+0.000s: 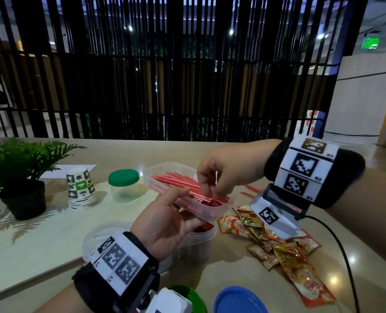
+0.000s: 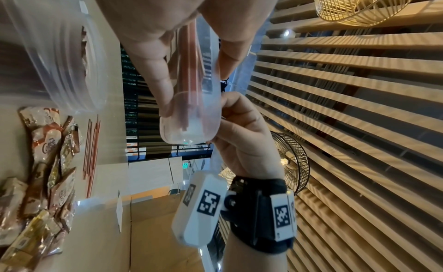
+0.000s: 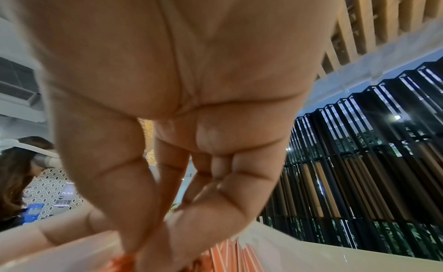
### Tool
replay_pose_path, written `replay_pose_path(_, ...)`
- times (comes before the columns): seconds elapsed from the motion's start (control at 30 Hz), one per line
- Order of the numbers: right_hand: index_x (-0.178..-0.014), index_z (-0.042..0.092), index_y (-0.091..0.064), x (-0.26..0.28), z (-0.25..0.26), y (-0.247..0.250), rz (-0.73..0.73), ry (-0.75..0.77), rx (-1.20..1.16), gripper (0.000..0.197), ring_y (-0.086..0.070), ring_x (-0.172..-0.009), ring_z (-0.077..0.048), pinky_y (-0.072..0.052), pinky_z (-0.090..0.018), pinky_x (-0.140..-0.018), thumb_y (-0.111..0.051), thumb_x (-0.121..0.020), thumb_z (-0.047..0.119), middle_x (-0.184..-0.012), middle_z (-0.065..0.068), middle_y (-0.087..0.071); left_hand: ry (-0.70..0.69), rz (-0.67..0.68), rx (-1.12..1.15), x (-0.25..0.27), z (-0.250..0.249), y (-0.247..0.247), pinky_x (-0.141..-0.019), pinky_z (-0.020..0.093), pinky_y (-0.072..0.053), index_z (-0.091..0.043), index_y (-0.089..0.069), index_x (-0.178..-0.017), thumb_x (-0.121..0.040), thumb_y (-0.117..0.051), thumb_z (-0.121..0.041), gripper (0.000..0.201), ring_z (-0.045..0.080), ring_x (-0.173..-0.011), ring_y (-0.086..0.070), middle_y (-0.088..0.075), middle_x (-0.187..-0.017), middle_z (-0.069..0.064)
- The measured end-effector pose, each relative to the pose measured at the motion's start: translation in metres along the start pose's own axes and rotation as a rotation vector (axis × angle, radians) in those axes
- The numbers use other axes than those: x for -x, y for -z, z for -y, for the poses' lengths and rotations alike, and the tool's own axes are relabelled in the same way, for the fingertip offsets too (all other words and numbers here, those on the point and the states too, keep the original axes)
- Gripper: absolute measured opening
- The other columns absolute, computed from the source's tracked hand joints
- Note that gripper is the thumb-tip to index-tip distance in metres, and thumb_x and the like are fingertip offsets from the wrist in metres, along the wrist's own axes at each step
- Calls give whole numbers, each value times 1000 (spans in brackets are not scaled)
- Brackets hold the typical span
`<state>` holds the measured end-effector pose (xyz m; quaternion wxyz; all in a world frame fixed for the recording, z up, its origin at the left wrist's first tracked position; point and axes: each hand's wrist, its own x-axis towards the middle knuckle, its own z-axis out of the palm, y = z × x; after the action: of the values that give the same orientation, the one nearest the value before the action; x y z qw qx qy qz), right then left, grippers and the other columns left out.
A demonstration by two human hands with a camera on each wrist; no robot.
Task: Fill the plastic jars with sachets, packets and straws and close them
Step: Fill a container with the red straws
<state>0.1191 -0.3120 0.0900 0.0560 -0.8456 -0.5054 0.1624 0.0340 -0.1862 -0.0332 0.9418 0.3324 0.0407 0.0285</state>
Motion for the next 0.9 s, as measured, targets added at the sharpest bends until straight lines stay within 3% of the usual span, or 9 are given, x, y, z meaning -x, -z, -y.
replay_pose_path(0.2,-107,15,-70,-13,-5,-4,-10,30,-9,22,-61,-72,-5,-51,-12,-64,-62,-88,5,-97,-6,-71,-4,-5,-11,3,1,-4,-73,53,-59,-8,-43,-138,-88,-55,-7,51,44,-106,-65,-62,-124,27)
replay_pose_path(0.33,-110,13,-68,-16,-12,0,1,49,-35,21,-64,-83,-15,-54,-17,-70,-56,-93,7,-104,-12,-70,-8,-31,-38,2,-1,-4,-73,54,-59,-10,-42,-138,-88,-57,-8,52,45,-105,-65,-63,-123,27)
replay_pose_path(0.43,-105,16,-66,-14,-27,10,-68,32,-135,16,-65,-81,-11,-54,-19,-70,-55,-95,10,-98,-5,-68,-24,-55,-45,0,-5,-1,-76,55,-57,-9,-43,-137,-82,-61,-8,58,44,-107,-65,-64,-121,26)
replay_pose_path(0.53,-99,14,-62,-18,-59,20,-201,-66,-202,11,-64,-77,-10,-53,-23,-69,-52,-96,11,-89,-3,-65,-49,-57,-73,-3,-7,1,-74,53,-58,-9,-47,-134,-83,-59,-10,53,41,-107,-66,-66,-118,24)
replay_pose_path(0.67,-94,16,-59,-33,-120,13,-291,-317,-230,8,-62,-78,-14,-52,-27,-72,-52,-95,12,-87,-2,-63,-60,-42,-106,-7,-9,0,-70,51,-59,-8,-48,-132,-83,-56,-11,50,41,-103,-67,-67,-116,26)
replay_pose_path(0.8,-99,10,-59,-45,-173,-8,-265,-544,-138,8,-54,-70,-13,-51,-27,-67,-54,-94,14,-83,-3,-58,-72,25,-131,-11,-12,2,-68,53,-59,-11,-51,-128,-87,-52,-11,42,41,-99,-68,-67,-112,29)
replay_pose_path(0.87,-104,8,-58,-50,-191,-17,-196,-615,-46,13,-50,-73,-14,-43,-24,-64,-56,-94,17,-84,-2,-54,-84,15,-172,-13,-13,10,-75,58,-55,-12,-58,-121,-87,-52,-13,34,42,-101,-67,-67,-113,29)
replay_pose_path(0.9,-110,8,-57,-53,-200,-21,-160,-644,-2,20,-50,-80,-16,-43,-25,-68,-58,-94,21,-91,-2,-54,-78,2,-218,-16,-13,17,-83,60,-52,-9,-64,-113,-88,-54,-17,28,43,-106,-65,-65,-117,29)
